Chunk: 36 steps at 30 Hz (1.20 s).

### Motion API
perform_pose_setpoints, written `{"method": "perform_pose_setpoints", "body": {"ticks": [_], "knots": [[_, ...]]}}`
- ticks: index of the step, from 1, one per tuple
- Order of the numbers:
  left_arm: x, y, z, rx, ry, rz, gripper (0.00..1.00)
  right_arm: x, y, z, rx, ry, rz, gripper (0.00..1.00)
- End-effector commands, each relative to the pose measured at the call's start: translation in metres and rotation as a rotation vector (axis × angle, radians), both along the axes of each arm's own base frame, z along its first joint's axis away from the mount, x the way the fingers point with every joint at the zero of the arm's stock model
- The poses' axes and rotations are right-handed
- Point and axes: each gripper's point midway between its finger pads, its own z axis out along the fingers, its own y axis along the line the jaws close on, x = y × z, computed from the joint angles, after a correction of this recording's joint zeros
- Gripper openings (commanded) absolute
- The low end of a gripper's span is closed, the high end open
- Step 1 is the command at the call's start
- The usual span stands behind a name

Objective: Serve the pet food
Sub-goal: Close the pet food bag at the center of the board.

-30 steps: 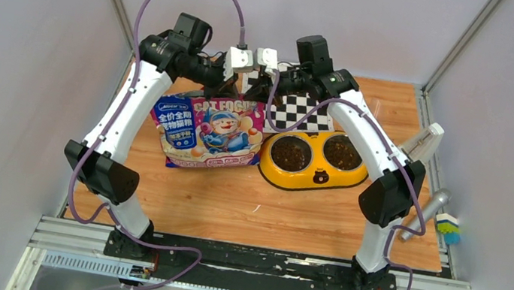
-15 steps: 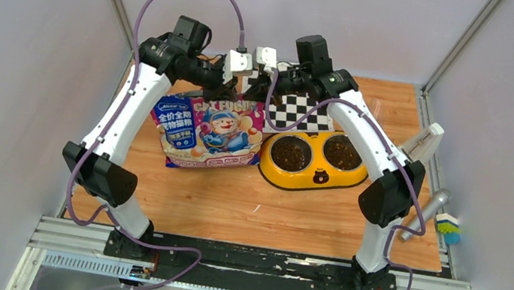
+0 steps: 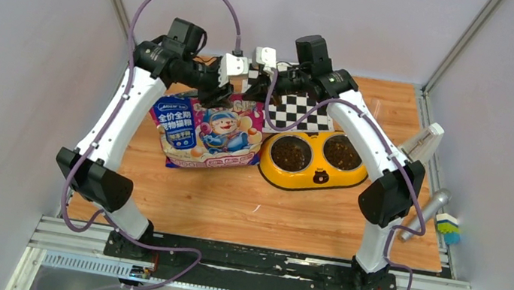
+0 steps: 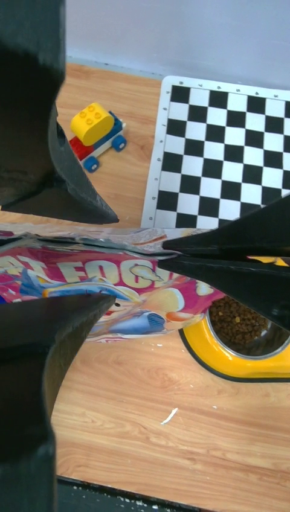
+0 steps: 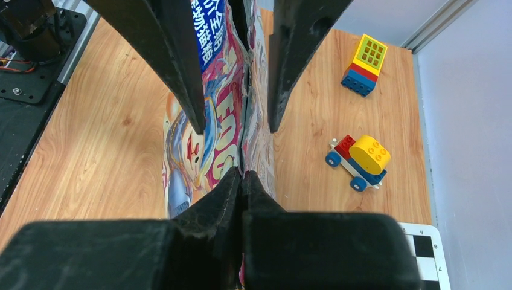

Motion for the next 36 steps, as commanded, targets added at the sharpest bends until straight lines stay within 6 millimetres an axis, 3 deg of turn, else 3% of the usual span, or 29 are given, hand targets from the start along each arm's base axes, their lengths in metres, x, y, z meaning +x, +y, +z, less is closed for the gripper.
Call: {"method": "perform_pose_setpoints", "body": {"ticks": [1, 4, 6, 17, 25, 26, 29, 31, 36], "knots": [[-0.006, 0.021, 0.015, 0.005, -0.028, 0.028, 0.60, -0.006, -0.001, 0.029, 0.049, -0.069, 0.018, 0.00], [-0.006, 0.025, 0.011, 0.010, -0.014, 0.029, 0.59, -0.006, -0.001, 0.029, 0.048, -0.070, 0.018, 0.00], [-0.007, 0.025, 0.008, 0.015, -0.001, 0.022, 0.52, -0.006, -0.001, 0.028, 0.046, -0.068, 0.017, 0.00], [-0.004, 0.025, 0.005, 0.022, 0.014, 0.019, 0.01, -0.005, -0.001, 0.028, 0.043, -0.074, 0.015, 0.00], [-0.005, 0.032, 0.017, -0.005, -0.013, 0.039, 0.00, -0.010, -0.001, 0.032, 0.053, -0.077, 0.036, 0.00], [-0.006, 0.031, 0.016, -0.005, -0.010, 0.035, 0.00, -0.013, 0.000, 0.034, 0.061, -0.076, 0.050, 0.06], [-0.007, 0.029, 0.013, -0.011, 0.014, 0.028, 0.00, -0.021, 0.010, 0.040, 0.074, -0.077, 0.080, 0.49], [-0.007, 0.027, 0.013, -0.020, 0.021, 0.025, 0.00, -0.024, 0.019, 0.040, 0.074, -0.083, 0.093, 0.56], [-0.008, 0.022, 0.017, -0.055, 0.025, 0.012, 0.00, -0.028, 0.040, 0.033, 0.067, -0.089, 0.125, 0.57]]}}
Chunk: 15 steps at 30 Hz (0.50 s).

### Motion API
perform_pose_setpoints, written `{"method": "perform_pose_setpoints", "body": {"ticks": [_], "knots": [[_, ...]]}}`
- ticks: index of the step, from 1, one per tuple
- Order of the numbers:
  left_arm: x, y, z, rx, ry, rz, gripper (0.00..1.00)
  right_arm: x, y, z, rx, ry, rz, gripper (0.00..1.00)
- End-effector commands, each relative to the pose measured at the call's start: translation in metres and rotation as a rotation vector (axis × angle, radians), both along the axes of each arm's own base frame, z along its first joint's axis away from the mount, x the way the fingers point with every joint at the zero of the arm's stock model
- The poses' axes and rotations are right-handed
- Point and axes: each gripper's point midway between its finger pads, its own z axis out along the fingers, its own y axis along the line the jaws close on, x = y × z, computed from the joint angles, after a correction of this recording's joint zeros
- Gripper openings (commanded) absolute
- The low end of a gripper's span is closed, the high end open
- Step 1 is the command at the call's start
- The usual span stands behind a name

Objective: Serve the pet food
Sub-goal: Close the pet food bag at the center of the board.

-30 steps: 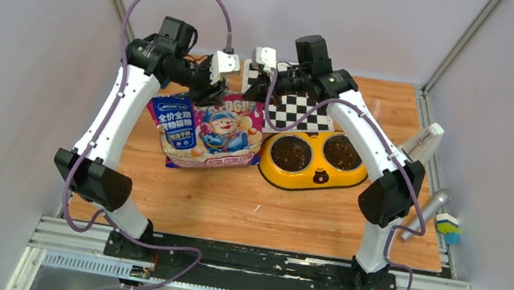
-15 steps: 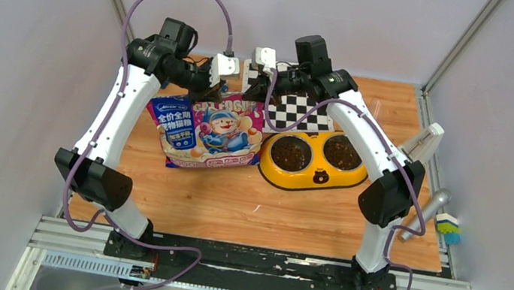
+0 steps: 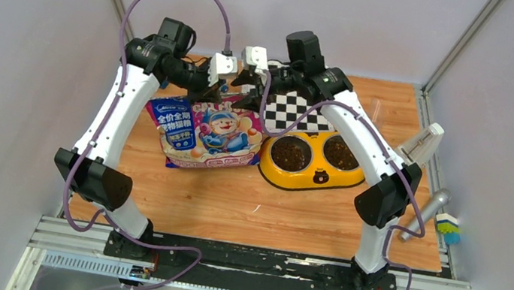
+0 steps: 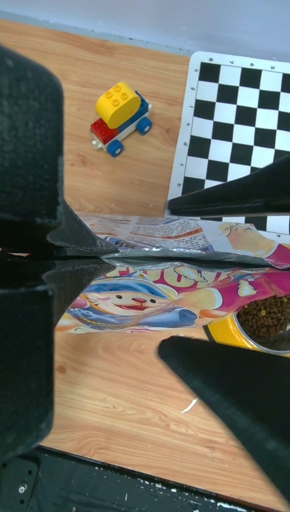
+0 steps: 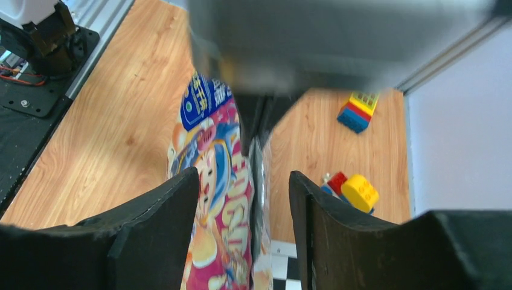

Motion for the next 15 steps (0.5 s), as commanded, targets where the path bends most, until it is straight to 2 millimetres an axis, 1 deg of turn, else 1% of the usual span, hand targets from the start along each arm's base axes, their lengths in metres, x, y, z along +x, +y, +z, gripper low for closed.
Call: {"method": "perform_pose_setpoints", "body": {"ticks": [1, 5, 11, 13, 14, 15], "knots": [[-0.003, -0.008, 0.027, -0.084, -0.045, -0.022, 0.00, -0.010, 0.023, 0.008, 0.032, -0.026, 0.069, 0.57], [-0.005, -0.010, 0.028, -0.095, -0.044, -0.028, 0.00, -0.011, 0.032, -0.002, 0.021, -0.007, 0.082, 0.54], [-0.008, -0.012, 0.032, -0.117, -0.056, -0.040, 0.00, -0.004, 0.036, -0.016, -0.006, -0.004, 0.060, 0.54], [-0.009, -0.013, 0.033, -0.122, -0.056, -0.043, 0.00, -0.001, 0.036, -0.018, -0.009, -0.012, 0.052, 0.50], [-0.010, -0.013, 0.034, -0.124, -0.057, -0.044, 0.00, -0.001, 0.035, -0.019, -0.011, -0.011, 0.050, 0.47], [-0.010, -0.014, 0.034, -0.127, -0.056, -0.047, 0.00, -0.001, 0.036, -0.018, -0.010, -0.012, 0.051, 0.41]]}}
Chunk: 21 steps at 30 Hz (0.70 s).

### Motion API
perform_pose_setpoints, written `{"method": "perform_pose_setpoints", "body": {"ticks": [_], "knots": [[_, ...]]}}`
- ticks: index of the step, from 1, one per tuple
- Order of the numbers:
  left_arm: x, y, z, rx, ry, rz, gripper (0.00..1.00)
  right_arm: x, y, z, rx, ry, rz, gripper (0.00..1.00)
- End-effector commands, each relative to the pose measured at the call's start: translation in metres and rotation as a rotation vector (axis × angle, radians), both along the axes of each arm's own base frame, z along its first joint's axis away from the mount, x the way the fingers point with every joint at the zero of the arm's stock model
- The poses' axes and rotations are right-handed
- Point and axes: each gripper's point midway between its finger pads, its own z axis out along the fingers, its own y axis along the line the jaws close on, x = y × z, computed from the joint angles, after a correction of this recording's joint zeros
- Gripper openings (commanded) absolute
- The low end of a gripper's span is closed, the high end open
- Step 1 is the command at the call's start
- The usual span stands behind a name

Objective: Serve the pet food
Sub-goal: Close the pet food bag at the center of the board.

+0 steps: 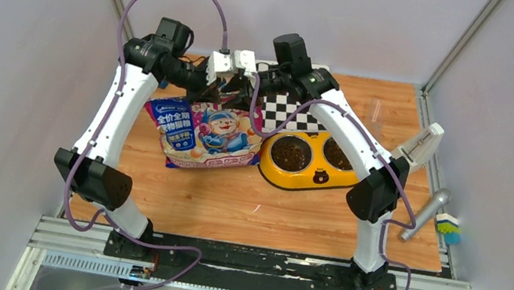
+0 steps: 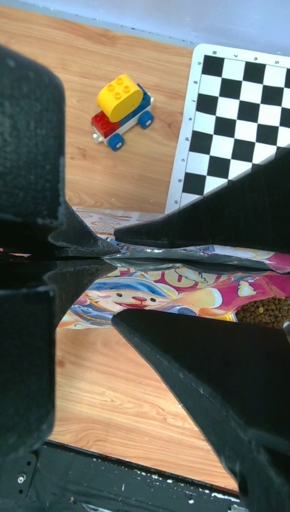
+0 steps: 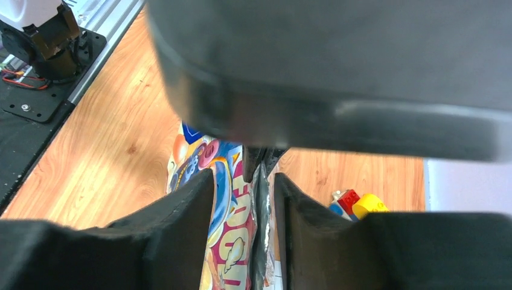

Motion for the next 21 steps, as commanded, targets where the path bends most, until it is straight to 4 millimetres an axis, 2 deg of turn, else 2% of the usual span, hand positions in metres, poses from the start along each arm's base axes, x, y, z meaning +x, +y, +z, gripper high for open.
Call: {"method": "perform_pose_setpoints", "body": {"ticks": [1, 3, 6, 7, 10, 12, 13, 15, 18, 21], "knots": [[-0.008, -0.012, 0.033, -0.101, -0.080, -0.047, 0.00, 0.005, 0.005, -0.005, -0.012, -0.016, -0.011, 0.36], [-0.010, -0.013, 0.035, -0.107, -0.080, -0.050, 0.00, 0.006, 0.005, -0.006, -0.015, -0.018, -0.018, 0.25], [-0.012, -0.013, 0.038, -0.114, -0.089, -0.050, 0.00, 0.009, 0.003, -0.010, -0.025, -0.022, -0.033, 0.02], [-0.012, -0.013, 0.040, -0.116, -0.093, -0.049, 0.00, 0.010, 0.002, -0.010, -0.027, -0.023, -0.036, 0.00], [-0.014, -0.012, 0.042, -0.113, -0.103, -0.044, 0.00, 0.010, 0.000, -0.010, -0.028, -0.022, -0.041, 0.00], [-0.015, -0.009, 0.043, -0.104, -0.108, -0.034, 0.18, 0.010, -0.002, -0.007, -0.024, -0.026, -0.043, 0.00], [-0.016, -0.008, 0.043, -0.099, -0.110, -0.032, 0.37, 0.010, -0.003, -0.006, -0.022, -0.028, -0.044, 0.00], [-0.018, -0.004, 0.041, -0.078, -0.120, -0.023, 0.53, 0.011, -0.004, -0.001, -0.015, -0.036, -0.047, 0.00], [-0.022, 0.006, 0.035, -0.042, -0.123, -0.004, 0.51, 0.011, -0.004, 0.003, -0.009, -0.043, -0.047, 0.00], [-0.026, 0.014, 0.035, -0.025, -0.126, 0.006, 0.40, 0.010, -0.005, 0.005, -0.006, -0.045, -0.047, 0.00]]}}
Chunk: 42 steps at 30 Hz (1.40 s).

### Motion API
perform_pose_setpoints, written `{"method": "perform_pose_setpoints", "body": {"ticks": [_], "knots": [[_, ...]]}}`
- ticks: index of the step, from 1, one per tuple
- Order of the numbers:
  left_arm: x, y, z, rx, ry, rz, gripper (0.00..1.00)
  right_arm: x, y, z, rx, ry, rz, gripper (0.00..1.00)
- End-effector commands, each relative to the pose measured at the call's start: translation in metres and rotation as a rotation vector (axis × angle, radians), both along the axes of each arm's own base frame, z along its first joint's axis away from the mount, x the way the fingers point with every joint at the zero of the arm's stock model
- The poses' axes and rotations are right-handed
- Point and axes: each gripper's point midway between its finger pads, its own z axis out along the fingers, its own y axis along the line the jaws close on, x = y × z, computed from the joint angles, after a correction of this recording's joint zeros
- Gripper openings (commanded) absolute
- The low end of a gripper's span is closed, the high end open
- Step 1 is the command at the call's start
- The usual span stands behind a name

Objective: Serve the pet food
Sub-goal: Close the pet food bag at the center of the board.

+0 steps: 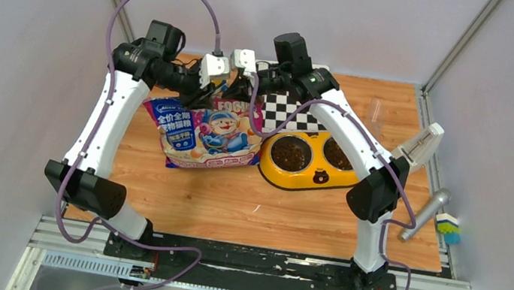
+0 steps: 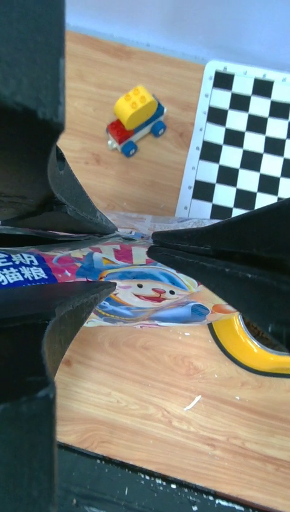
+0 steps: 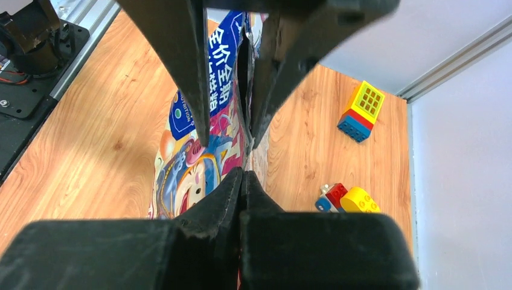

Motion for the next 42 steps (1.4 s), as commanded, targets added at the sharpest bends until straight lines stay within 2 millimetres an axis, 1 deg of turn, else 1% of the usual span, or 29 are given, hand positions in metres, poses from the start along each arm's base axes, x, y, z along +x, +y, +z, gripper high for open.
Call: {"method": "perform_pose_setpoints", "body": {"ticks": [1, 2, 4, 6, 7, 9, 10, 11, 13, 14, 16, 17, 20, 22, 23, 24, 25, 26, 27, 28, 29, 30, 31, 34, 35, 36, 38, 40, 42], "knots": [[-0.014, 0.007, 0.031, -0.033, -0.104, -0.017, 0.37, 0.003, -0.005, 0.002, -0.013, -0.011, -0.025, 0.00], [-0.014, 0.009, 0.031, -0.031, -0.104, -0.012, 0.32, 0.002, -0.005, 0.003, -0.013, -0.012, -0.025, 0.00], [-0.013, 0.015, 0.030, -0.026, -0.100, -0.002, 0.27, 0.002, -0.005, 0.002, -0.013, -0.011, -0.024, 0.00], [-0.012, 0.018, 0.027, -0.019, -0.092, 0.004, 0.25, 0.002, -0.005, 0.002, -0.014, -0.010, -0.025, 0.00], [-0.011, 0.019, 0.025, -0.015, -0.086, 0.002, 0.25, 0.002, -0.005, 0.002, -0.013, -0.012, -0.025, 0.00], [-0.011, 0.019, 0.020, -0.012, -0.069, -0.002, 0.36, 0.003, -0.005, 0.002, -0.013, -0.010, -0.027, 0.00], [-0.012, 0.019, 0.019, -0.015, -0.063, -0.006, 0.46, 0.003, -0.005, 0.003, -0.012, -0.011, -0.026, 0.00], [-0.012, 0.018, 0.016, -0.014, -0.060, -0.010, 0.52, 0.003, -0.005, 0.003, -0.012, -0.011, -0.027, 0.00], [-0.010, 0.019, 0.012, -0.010, -0.060, -0.004, 0.56, 0.004, -0.005, 0.003, -0.012, -0.011, -0.029, 0.00], [-0.009, 0.020, 0.010, -0.005, -0.061, -0.002, 0.56, 0.004, -0.004, 0.003, -0.013, -0.011, -0.029, 0.00], [-0.007, 0.021, 0.007, 0.003, -0.059, 0.002, 0.50, 0.004, -0.004, 0.003, -0.012, -0.013, -0.030, 0.00], [-0.006, 0.021, 0.005, 0.005, -0.054, 0.001, 0.45, 0.004, -0.004, 0.003, -0.011, -0.014, -0.030, 0.00], [-0.004, 0.023, 0.001, 0.019, -0.052, 0.005, 0.43, 0.005, -0.005, 0.003, -0.011, -0.013, -0.031, 0.00], [-0.002, 0.024, -0.002, 0.027, -0.050, 0.010, 0.35, 0.004, -0.004, 0.003, -0.010, -0.010, -0.027, 0.00], [-0.002, 0.024, -0.004, 0.029, -0.046, 0.011, 0.27, 0.003, -0.004, 0.004, -0.008, -0.011, -0.026, 0.00], [-0.001, 0.024, -0.005, 0.030, -0.048, 0.016, 0.24, 0.003, -0.004, 0.005, -0.007, -0.011, -0.025, 0.00], [0.000, 0.024, -0.005, 0.030, -0.051, 0.018, 0.18, 0.003, -0.004, 0.006, -0.006, -0.013, -0.026, 0.00], [0.001, 0.025, -0.004, 0.030, -0.056, 0.023, 0.14, 0.003, -0.004, 0.006, -0.006, -0.013, -0.026, 0.00], [0.002, 0.025, -0.003, 0.030, -0.061, 0.027, 0.09, 0.003, -0.004, 0.005, -0.006, -0.012, -0.026, 0.00], [0.003, 0.025, -0.002, 0.028, -0.069, 0.031, 0.06, 0.003, -0.004, 0.006, -0.005, -0.014, -0.026, 0.00], [0.004, 0.025, -0.001, 0.027, -0.070, 0.033, 0.01, 0.003, -0.004, 0.007, -0.005, -0.016, -0.027, 0.00], [0.004, 0.024, 0.001, 0.022, -0.075, 0.037, 0.00, 0.004, -0.004, 0.008, -0.003, -0.017, -0.027, 0.00], [0.005, 0.024, 0.002, 0.019, -0.078, 0.037, 0.00, 0.003, -0.004, 0.009, 0.000, -0.018, -0.025, 0.06], [0.006, 0.023, 0.006, 0.007, -0.090, 0.043, 0.00, -0.002, -0.004, 0.012, 0.007, -0.016, -0.004, 0.47], [0.006, 0.022, 0.008, 0.001, -0.094, 0.041, 0.00, -0.004, -0.004, 0.013, 0.008, -0.016, 0.004, 0.58], [0.005, 0.021, 0.011, -0.006, -0.099, 0.041, 0.00, -0.004, -0.003, 0.013, 0.007, -0.020, 0.007, 0.64], [0.003, 0.018, 0.015, -0.026, -0.102, 0.033, 0.00, -0.002, 0.000, 0.010, -0.001, -0.043, -0.001, 0.69], [0.001, 0.016, 0.020, -0.041, -0.100, 0.026, 0.00, 0.003, 0.003, 0.004, -0.016, -0.067, -0.014, 0.70], [0.000, 0.014, 0.022, -0.051, -0.100, 0.018, 0.00, 0.007, 0.006, -0.001, -0.026, -0.071, -0.022, 0.68]]}}
